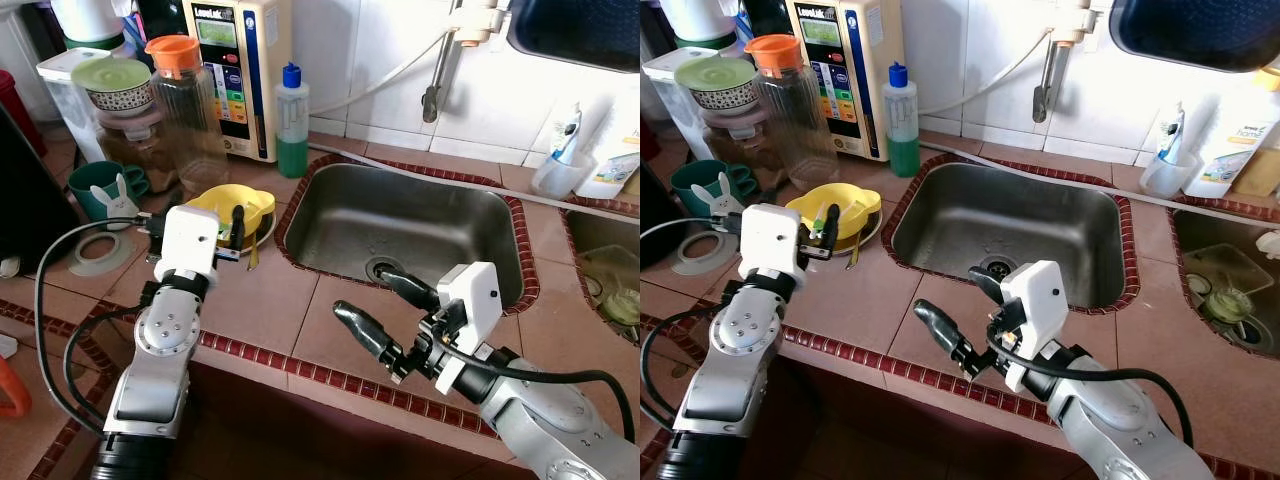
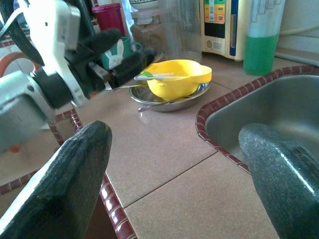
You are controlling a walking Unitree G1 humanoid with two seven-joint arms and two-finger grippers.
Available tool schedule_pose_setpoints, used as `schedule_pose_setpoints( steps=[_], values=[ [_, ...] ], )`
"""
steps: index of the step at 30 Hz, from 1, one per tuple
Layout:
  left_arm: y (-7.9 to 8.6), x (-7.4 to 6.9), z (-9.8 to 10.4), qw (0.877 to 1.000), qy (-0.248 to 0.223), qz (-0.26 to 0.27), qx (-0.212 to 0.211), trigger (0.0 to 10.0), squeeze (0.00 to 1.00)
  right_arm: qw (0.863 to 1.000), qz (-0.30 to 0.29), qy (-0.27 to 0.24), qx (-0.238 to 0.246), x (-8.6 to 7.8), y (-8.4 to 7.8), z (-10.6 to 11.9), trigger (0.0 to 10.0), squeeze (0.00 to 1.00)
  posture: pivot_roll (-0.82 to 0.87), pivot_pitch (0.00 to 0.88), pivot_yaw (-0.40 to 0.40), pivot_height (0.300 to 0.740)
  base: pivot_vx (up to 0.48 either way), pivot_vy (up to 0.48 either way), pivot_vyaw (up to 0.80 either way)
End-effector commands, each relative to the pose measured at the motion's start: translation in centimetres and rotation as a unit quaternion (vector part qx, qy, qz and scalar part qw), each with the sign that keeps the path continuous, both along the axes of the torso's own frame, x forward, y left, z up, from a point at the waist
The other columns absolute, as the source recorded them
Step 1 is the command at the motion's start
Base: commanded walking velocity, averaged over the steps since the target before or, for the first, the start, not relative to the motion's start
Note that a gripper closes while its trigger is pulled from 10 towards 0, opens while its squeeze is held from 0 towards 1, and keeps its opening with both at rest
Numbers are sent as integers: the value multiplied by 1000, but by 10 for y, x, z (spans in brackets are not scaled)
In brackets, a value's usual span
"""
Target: Kitchen organization
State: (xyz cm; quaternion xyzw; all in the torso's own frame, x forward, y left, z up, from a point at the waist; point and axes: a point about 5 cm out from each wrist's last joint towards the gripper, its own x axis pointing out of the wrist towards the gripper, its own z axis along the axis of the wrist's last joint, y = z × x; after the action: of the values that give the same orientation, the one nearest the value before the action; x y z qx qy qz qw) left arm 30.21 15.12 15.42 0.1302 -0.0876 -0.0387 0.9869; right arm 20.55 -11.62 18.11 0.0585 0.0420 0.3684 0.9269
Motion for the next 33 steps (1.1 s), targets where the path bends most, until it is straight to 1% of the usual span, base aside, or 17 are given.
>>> schedule_pose_setpoints(
  steps=[1,2,4,8,9,12,14,19,20,21,22,23,24,29,33],
  values=[
    [-2,2,-1,1000,3,-8,0,10000,0,1000,-3,-5,1,2,-1,3,10000,0,78,0,-7,740,0,0,0],
    [-3,2,-5,1000,7,-12,2,10000,0,1000,5,8,2,0,0,1,10000,0,74,0,-7,740,0,0,0],
    [-4,2,-9,1000,13,-16,-3,10000,0,1000,20,10,-2,-3,2,2,10000,0,71,0,-5,740,0,0,0],
    [-2,5,-19,1000,26,-8,-4,10000,0,998,56,26,2,-10,6,3,10000,0,53,0,1,740,0,0,0],
    [-2,5,-19,1000,26,-8,-4,10000,0,998,56,26,2,-10,6,3,10000,0,53,0,1,740,0,0,0],
    [-2,11,-22,1000,26,-8,-9,10000,0,996,78,32,8,-16,8,4,10000,0,45,0,-2,740,0,0,0],
    [-2,20,-23,1000,27,3,-13,10000,0,995,89,34,10,-17,10,7,10000,0,31,0,-3,740,0,0,0],
    [-6,28,-26,1000,27,-4,-12,10000,0,996,87,24,24,-15,12,13,10000,0,21,0,-5,740,0,0,0],
    [-7,31,-25,1000,23,-4,-18,6510,0,996,82,21,27,-14,12,15,10000,0,19,0,-4,740,0,0,0],
    [-7,32,-24,1000,22,-4,-21,6510,0,996,81,21,27,-14,12,15,10000,0,19,0,-4,740,0,0,0],
    [-8,33,-24,1000,21,-5,-22,3176,0,996,81,21,26,-14,11,15,10000,0,17,0,-4,740,0,0,0],
    [-8,33,-24,1000,20,-5,-23,3176,0,996,81,21,26,-14,11,15,10000,0,17,0,-4,740,0,0,0],
    [-8,34,-23,999,20,-5,-26,0,0,996,80,21,26,-14,11,15,10000,0,16,0,-3,740,0,0,0],
    [-8,35,-25,999,18,-3,-31,0,0,996,79,24,24,-15,11,15,10000,0,15,0,-4,740,0,0,0],
    [-6,33,-26,999,12,0,-34,0,0,996,79,26,24,-15,11,15,10000,0,16,0,-6,740,0,0,0]
  ],
)
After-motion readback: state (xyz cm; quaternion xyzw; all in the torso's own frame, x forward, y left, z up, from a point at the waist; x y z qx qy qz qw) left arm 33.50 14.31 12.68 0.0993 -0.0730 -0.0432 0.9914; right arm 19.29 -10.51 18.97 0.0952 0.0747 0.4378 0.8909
